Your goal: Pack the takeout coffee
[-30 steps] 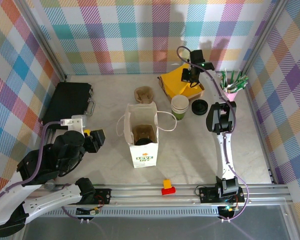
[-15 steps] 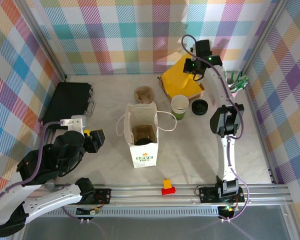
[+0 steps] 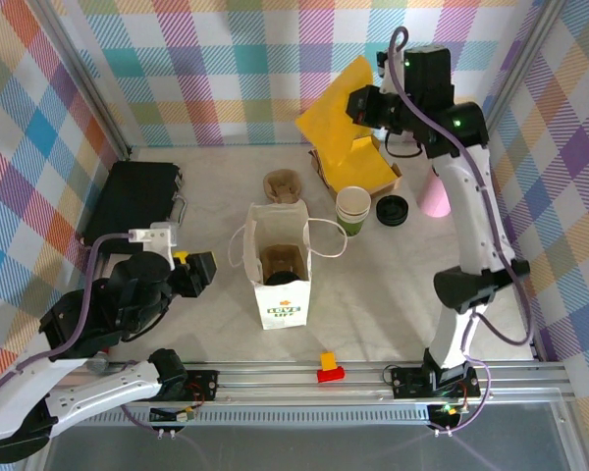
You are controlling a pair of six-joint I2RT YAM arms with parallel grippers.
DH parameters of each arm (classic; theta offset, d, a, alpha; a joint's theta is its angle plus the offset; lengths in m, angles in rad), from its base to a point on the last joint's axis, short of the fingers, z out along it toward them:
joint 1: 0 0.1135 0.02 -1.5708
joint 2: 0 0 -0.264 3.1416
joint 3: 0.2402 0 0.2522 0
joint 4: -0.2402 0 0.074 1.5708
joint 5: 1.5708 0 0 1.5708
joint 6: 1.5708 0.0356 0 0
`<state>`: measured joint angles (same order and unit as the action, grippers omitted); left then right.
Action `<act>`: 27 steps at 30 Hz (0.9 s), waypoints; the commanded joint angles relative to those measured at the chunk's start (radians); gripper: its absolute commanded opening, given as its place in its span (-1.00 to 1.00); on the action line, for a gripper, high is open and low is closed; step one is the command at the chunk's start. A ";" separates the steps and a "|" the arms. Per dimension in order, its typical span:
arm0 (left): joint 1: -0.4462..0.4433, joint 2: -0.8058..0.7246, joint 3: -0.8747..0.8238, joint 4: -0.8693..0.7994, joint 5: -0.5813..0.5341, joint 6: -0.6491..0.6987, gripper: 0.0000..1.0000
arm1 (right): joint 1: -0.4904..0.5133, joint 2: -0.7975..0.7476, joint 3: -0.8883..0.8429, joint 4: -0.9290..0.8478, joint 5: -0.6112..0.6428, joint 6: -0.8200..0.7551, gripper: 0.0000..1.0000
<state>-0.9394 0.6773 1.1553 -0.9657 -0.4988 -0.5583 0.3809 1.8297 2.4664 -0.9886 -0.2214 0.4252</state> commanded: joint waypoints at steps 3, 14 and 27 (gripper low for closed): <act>0.008 0.031 -0.003 0.089 0.085 0.019 0.15 | 0.144 -0.129 -0.119 -0.011 0.004 0.130 -1.00; 0.009 0.000 -0.039 0.119 0.098 0.002 0.15 | 0.480 -0.348 -0.509 0.092 0.276 0.324 -1.00; 0.008 -0.018 -0.062 0.109 0.096 -0.018 0.15 | 0.683 -0.279 -0.646 0.032 0.544 0.362 -1.00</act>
<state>-0.9394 0.6670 1.1030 -0.8757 -0.4080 -0.5621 1.0412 1.5082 1.8111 -0.9337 0.2443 0.7708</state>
